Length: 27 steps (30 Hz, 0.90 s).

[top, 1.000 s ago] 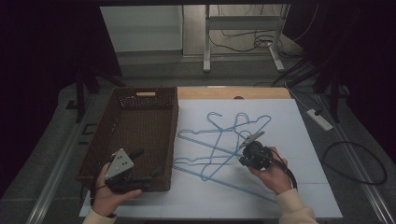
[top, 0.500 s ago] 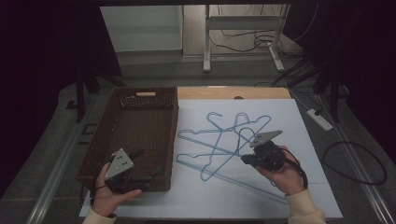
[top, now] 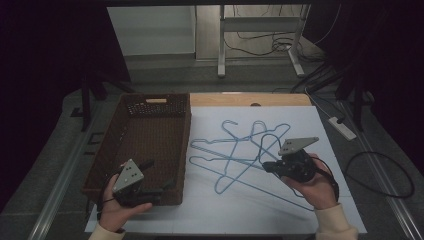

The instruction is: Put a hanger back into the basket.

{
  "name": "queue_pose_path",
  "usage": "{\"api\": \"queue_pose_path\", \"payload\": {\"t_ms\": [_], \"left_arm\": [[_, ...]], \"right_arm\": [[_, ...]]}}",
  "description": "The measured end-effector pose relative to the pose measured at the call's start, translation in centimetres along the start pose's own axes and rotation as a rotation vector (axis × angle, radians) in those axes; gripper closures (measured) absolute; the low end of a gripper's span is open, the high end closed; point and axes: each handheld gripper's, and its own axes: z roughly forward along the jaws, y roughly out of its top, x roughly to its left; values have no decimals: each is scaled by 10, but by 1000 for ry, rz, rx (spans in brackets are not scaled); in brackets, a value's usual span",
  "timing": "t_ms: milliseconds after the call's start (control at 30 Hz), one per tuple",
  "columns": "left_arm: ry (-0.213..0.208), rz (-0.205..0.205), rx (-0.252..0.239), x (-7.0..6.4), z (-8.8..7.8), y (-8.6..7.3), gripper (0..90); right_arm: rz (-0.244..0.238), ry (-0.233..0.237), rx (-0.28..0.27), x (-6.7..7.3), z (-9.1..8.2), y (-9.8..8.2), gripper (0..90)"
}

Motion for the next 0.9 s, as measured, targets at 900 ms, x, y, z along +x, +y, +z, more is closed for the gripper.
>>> {"api": "queue_pose_path", "payload": {"t_ms": [900], "left_arm": [[-76,6,12,-16,15,37,189]], "right_arm": [[-12,29,-78,-3,-23,2,883]]}}
